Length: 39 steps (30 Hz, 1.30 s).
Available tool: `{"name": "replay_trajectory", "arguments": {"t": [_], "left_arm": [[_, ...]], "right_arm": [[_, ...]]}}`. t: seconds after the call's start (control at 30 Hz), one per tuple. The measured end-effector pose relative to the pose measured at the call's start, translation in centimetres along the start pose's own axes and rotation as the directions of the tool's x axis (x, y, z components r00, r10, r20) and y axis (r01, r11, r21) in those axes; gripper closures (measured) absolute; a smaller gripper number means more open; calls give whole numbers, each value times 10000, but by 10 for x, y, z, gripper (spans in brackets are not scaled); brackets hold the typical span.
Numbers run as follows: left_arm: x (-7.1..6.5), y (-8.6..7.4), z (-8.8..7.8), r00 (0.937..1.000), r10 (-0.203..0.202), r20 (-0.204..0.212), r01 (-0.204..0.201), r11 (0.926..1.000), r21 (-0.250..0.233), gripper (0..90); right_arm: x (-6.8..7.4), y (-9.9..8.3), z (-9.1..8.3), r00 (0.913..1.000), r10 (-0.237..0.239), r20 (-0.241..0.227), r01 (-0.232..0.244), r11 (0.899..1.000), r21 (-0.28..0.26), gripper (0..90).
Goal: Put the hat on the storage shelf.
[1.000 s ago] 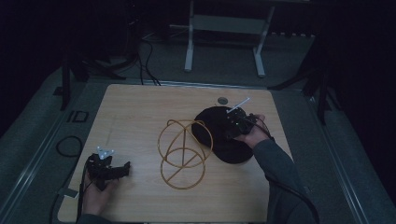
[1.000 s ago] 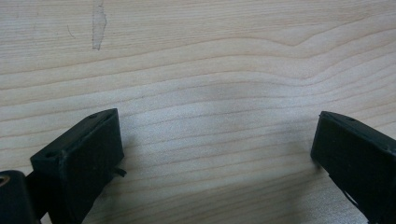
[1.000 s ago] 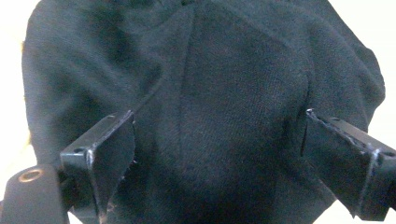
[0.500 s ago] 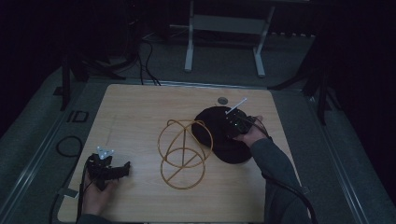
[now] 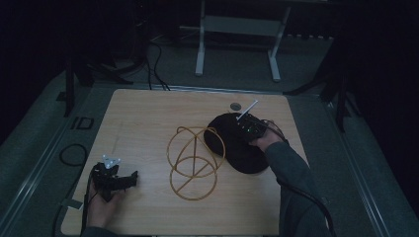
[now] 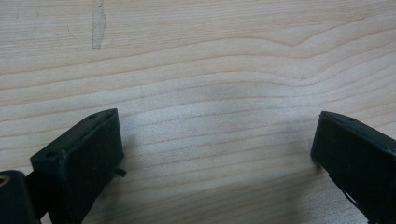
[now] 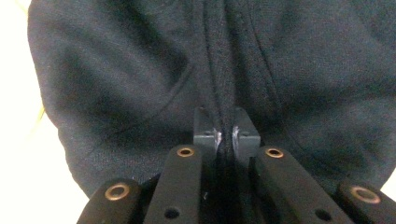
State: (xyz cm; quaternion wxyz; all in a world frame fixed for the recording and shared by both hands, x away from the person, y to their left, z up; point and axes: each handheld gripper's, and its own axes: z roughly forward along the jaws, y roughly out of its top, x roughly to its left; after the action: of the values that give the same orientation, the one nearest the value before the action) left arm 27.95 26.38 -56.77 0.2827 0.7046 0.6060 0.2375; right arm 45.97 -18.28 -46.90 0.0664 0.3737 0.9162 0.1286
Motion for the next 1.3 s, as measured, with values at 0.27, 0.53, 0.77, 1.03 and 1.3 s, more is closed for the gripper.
{"name": "replay_trajectory", "arguments": {"t": [0.27, 0.53, 0.77, 1.03, 1.3], "left_arm": [[0, 0, 0, 10000, 0, 0, 0, 10000, 0, 18], [0, 0, 0, 10000, 13, -1, -13, 10000, 12, 18], [0, 0, 0, 10000, 13, -1, -13, 10000, 11, 18], [0, 0, 0, 10000, 23, 2, -23, 10000, 20, 18], [0, 0, 0, 10000, 16, 8, -16, 10000, 22, 18]], "right_arm": [[3, 3, -11, 9978, -660, 44, 658, 9974, 289, 850], [1, 4, -30, 9947, -1018, 133, 1014, 9945, 272, 851], [2, 9, -51, 9917, -1240, 333, 1235, 9922, 166, 850], [4, 12, -75, 9842, -1640, 669, 1641, 9864, 44, 851], [8, 15, -95, 9759, -1992, 896, 1993, 9799, 83, 851]]}}
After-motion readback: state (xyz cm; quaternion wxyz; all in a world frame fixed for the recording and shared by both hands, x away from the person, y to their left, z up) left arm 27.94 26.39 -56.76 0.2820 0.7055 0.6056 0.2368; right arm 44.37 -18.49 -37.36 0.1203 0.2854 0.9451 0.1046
